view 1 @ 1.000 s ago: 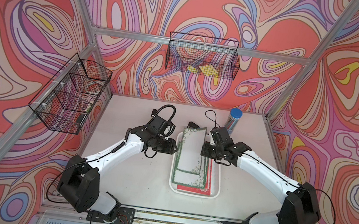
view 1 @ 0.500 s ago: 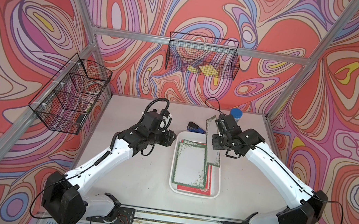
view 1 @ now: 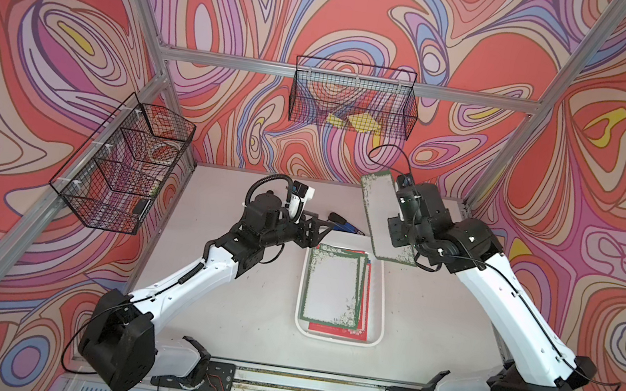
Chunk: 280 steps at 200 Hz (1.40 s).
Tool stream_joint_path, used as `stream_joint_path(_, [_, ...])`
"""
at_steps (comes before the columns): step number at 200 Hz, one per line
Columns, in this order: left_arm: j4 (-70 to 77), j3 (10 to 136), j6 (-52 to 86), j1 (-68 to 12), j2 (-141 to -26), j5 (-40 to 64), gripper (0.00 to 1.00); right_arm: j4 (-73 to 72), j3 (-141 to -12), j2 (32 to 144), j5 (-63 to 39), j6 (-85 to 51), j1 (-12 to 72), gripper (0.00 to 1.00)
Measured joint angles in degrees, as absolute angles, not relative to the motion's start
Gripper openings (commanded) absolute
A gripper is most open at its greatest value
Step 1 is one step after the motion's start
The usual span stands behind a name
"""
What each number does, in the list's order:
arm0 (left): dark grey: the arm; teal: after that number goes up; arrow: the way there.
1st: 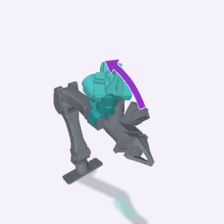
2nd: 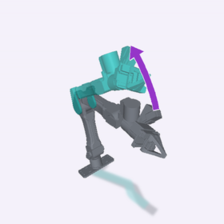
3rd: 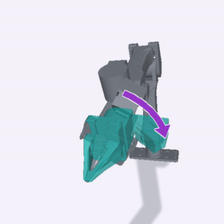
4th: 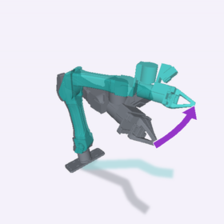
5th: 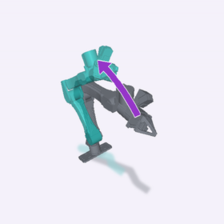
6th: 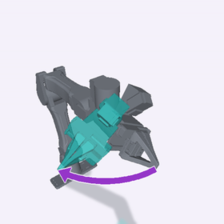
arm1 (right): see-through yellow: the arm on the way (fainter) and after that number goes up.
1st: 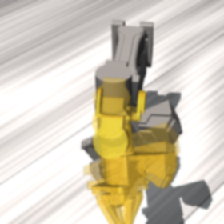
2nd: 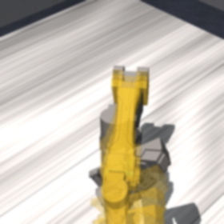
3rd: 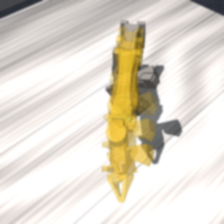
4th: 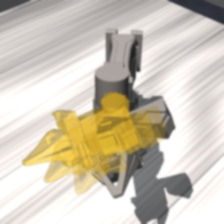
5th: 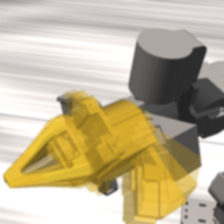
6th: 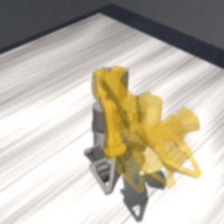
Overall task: Take out the stationery paper from the storage box
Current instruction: Place the stationery paper at the center of the board.
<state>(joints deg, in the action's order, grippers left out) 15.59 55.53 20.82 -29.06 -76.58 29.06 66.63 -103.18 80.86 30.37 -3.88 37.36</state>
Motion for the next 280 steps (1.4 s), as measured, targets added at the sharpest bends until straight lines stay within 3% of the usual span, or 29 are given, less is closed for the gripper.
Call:
stream_joint_path(44, [48.56,55.83,30.63,-28.10,-89.36,40.97,0.73,57.82,-101.38,68.27,27.03,3.38,37.45,0.00])
stream_joint_path(66, [59.92,63.33,40.62,-26.70,-99.83,46.52,0.70,53.71,-100.42,62.89,24.25,6.09,37.45,0.00])
stream_joint_path(89, [64.75,71.55,47.55,-26.02,-106.34,50.30,0.75,51.81,-100.86,60.36,21.89,7.66,37.47,0.00])
stream_joint_path(129, [69.01,77.23,51.33,-26.76,-106.94,56.90,0.80,52.73,-102.59,60.90,17.85,7.90,37.47,0.00])
stream_joint_path(194, [70.98,76.79,50.74,-28.29,-103.74,66.87,0.79,54.43,-102.59,61.06,10.55,5.67,37.47,0.00])
stream_joint_path(224, [71.07,76.60,50.72,-28.58,-102.59,68.38,0.69,54.48,-102.50,60.51,7.94,4.82,37.47,0.00])
stream_joint_path(257, [71.42,77.17,52.60,-28.67,-102.02,68.82,0.48,54.37,-101.34,59.42,5.30,3.73,37.47,0.00])
stream_joint_path(280, [71.40,77.19,53.95,-28.86,-101.06,68.86,0.43,54.39,-99.92,58.63,3.97,3.09,37.47,0.00])
